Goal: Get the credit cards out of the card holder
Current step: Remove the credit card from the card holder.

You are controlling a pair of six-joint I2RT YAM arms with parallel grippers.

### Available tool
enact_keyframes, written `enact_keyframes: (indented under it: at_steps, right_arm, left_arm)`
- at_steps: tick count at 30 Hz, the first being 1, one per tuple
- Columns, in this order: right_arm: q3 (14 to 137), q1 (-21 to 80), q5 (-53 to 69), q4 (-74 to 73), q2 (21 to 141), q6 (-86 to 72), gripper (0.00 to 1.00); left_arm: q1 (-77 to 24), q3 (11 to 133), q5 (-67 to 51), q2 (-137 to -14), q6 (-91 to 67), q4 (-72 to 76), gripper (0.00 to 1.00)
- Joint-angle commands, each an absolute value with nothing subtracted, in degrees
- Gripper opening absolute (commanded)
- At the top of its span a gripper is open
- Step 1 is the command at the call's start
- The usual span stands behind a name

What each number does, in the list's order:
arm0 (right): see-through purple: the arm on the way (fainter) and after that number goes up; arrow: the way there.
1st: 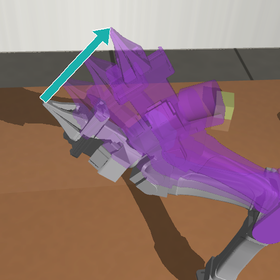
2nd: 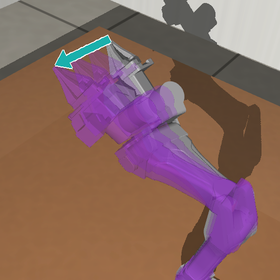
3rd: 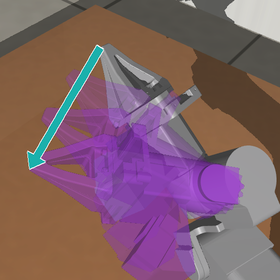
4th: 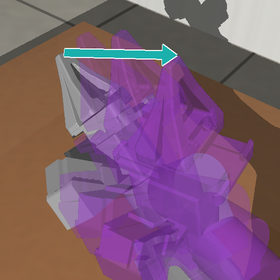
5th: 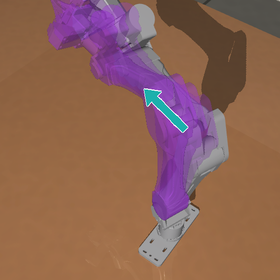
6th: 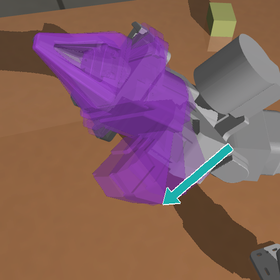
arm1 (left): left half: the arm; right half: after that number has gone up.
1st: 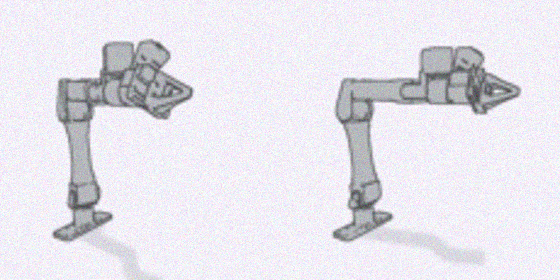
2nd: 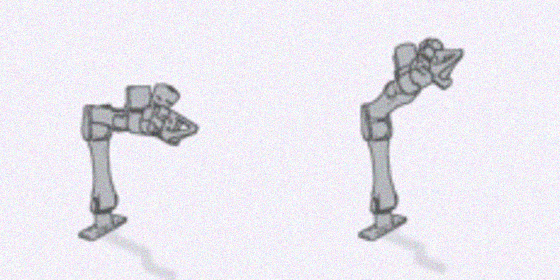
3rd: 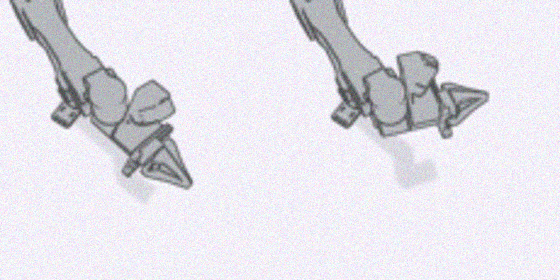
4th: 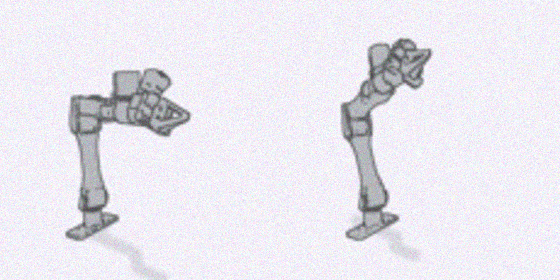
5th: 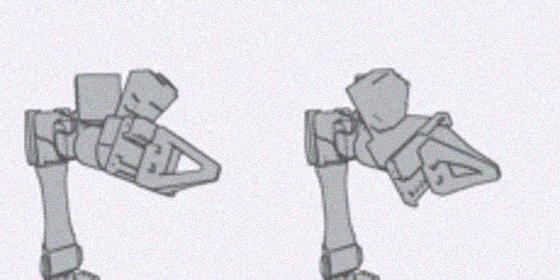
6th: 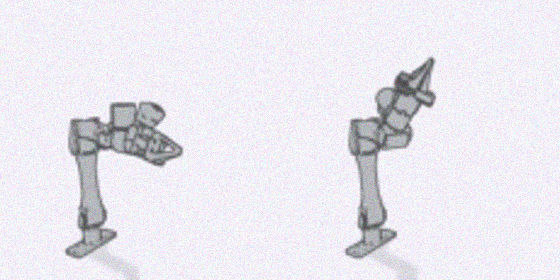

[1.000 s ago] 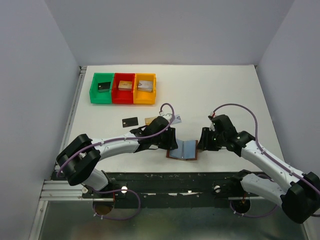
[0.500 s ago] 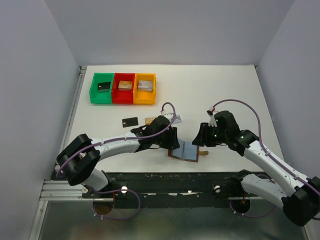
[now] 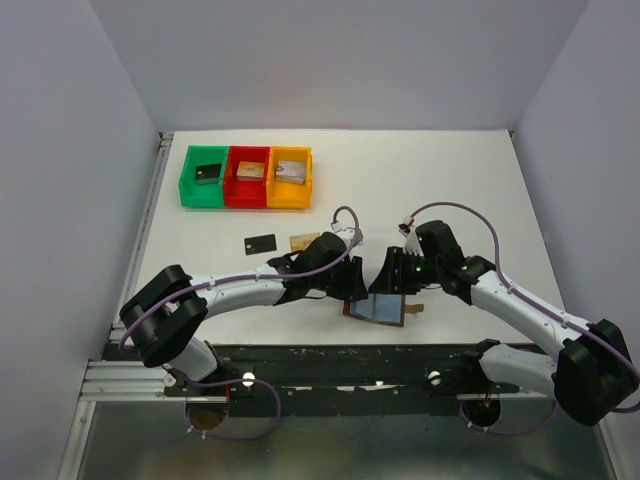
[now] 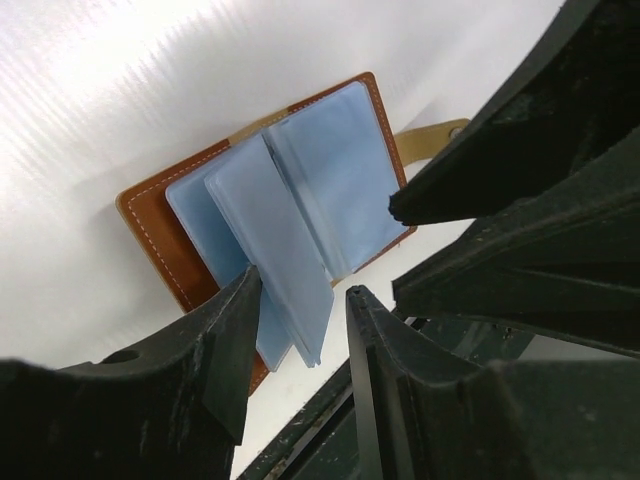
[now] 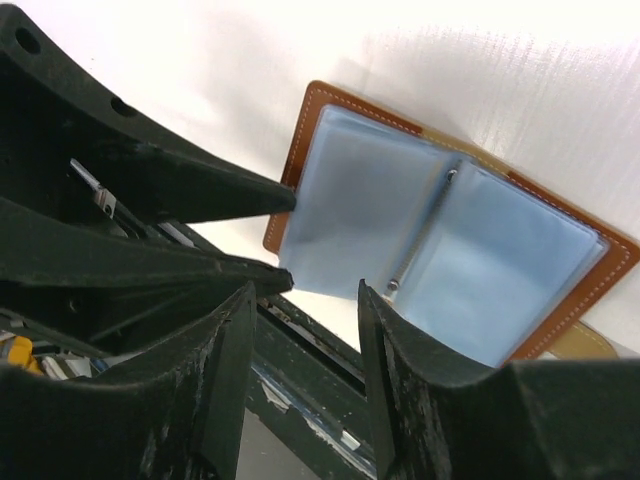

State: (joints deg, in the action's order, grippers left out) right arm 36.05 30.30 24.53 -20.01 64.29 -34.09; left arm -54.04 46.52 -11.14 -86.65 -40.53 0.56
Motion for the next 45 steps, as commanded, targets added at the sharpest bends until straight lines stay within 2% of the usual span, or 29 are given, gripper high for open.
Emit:
enact_keyframes:
  at_steps: [1, 13, 25, 32, 41, 45]
  right_arm:
    - [34.6, 30.7, 23.5, -19.1, 65.0, -35.4, 0.53]
    - [31.6, 30.7, 20.9, -19.8, 66.7, -36.5, 0.54]
    - [28.3, 30.7, 20.5, -17.4, 65.2, -38.3, 0.61]
    - [29.7, 30.7, 17.8, -20.6, 64.9, -35.6, 0.61]
    - [28.6, 30.7, 14.5, -20.0, 70.7, -34.2, 0.58]
    - [27.1, 30.6, 13.5, -18.5, 70.2, -35.7, 0.53]
  left_arm:
    - [-55.0, 48.7, -15.0, -88.0, -39.6, 4.1, 0.49]
    - [-56.1, 50.5, -16.3, -89.4, -39.2, 5.4, 0.48]
    - [-56.7, 51.4, -16.7, -90.7, -39.4, 5.5, 0.49]
    - [-56.7, 51.1, -10.8, -89.1, -39.1, 0.2, 0.47]
    - [-56.6, 49.3, -5.2, -88.2, -40.0, -5.1, 0.38]
    - [-56.6, 49.0, -4.0, -88.4, -39.9, -6.7, 0.36]
